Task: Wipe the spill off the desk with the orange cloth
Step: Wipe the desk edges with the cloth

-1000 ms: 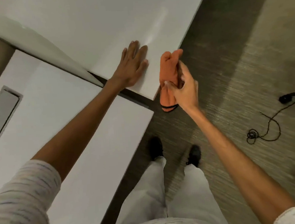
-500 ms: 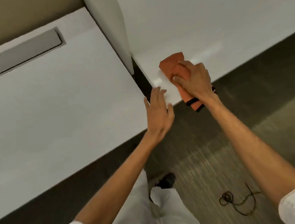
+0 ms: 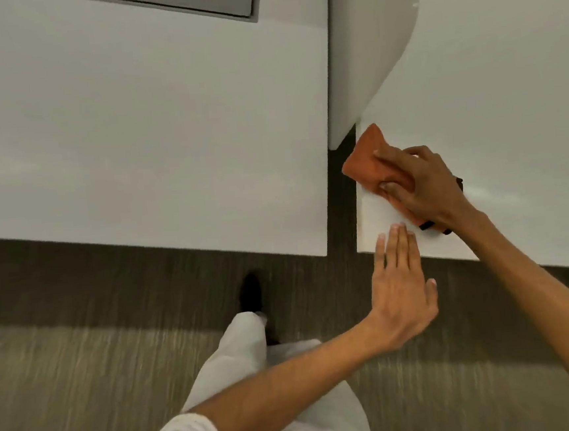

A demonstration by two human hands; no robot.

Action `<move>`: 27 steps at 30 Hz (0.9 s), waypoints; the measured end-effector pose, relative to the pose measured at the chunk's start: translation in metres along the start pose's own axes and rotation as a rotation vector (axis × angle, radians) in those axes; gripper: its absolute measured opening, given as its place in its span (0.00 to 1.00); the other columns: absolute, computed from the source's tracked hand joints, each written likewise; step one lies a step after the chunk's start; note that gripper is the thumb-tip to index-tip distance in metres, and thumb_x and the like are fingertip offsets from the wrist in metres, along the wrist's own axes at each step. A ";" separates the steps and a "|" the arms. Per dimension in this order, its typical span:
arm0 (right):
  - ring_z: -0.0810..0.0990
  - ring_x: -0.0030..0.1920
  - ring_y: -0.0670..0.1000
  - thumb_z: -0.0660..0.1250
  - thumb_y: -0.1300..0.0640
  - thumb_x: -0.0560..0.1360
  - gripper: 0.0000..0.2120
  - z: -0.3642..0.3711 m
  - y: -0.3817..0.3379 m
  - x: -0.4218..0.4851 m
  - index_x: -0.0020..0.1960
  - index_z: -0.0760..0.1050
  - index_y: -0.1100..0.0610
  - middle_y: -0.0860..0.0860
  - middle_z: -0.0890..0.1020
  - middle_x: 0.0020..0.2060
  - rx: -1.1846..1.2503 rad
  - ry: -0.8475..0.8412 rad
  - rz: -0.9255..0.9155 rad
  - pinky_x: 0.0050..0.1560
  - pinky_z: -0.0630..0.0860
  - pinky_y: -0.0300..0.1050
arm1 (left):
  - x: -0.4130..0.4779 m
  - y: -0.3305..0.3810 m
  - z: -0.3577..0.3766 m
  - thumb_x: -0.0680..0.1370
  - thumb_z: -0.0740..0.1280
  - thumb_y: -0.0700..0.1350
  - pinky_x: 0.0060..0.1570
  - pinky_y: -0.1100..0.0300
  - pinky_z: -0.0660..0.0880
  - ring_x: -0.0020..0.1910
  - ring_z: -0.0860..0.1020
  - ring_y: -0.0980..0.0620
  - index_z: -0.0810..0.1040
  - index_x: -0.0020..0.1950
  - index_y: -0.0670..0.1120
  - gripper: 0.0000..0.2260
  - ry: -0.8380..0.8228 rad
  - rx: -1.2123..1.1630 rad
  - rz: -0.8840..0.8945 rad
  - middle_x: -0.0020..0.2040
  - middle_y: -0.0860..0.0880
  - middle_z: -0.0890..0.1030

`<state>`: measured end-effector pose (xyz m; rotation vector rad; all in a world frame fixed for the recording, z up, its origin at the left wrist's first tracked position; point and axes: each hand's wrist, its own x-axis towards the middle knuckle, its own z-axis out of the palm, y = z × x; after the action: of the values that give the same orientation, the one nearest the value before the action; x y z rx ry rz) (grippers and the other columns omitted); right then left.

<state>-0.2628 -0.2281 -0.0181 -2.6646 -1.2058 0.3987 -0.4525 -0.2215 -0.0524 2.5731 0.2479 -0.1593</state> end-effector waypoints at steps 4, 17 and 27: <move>0.69 0.69 0.62 0.60 0.42 0.79 0.28 -0.014 0.001 0.022 0.77 0.58 0.43 0.56 0.68 0.74 -0.087 -0.153 -0.235 0.64 0.73 0.60 | 0.008 0.009 0.015 0.82 0.53 0.57 0.78 0.48 0.36 0.79 0.34 0.45 0.40 0.80 0.39 0.36 0.014 -0.064 -0.116 0.80 0.40 0.38; 0.70 0.69 0.60 0.57 0.34 0.75 0.34 -0.023 -0.013 0.072 0.77 0.62 0.47 0.58 0.69 0.73 -0.235 -0.455 -0.664 0.67 0.66 0.56 | 0.019 0.017 0.043 0.82 0.53 0.59 0.79 0.49 0.44 0.81 0.46 0.48 0.50 0.81 0.41 0.33 0.234 0.008 -0.222 0.81 0.42 0.50; 0.77 0.54 0.58 0.58 0.33 0.73 0.32 -0.012 -0.019 0.092 0.66 0.76 0.54 0.58 0.81 0.56 -0.284 -0.431 -0.738 0.55 0.69 0.49 | 0.034 0.018 0.071 0.80 0.53 0.63 0.79 0.50 0.44 0.81 0.51 0.47 0.56 0.80 0.41 0.35 0.432 0.033 -0.251 0.81 0.42 0.55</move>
<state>-0.2139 -0.1471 -0.0164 -2.1425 -2.3920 0.7223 -0.4203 -0.2701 -0.1088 2.5752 0.7336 0.3088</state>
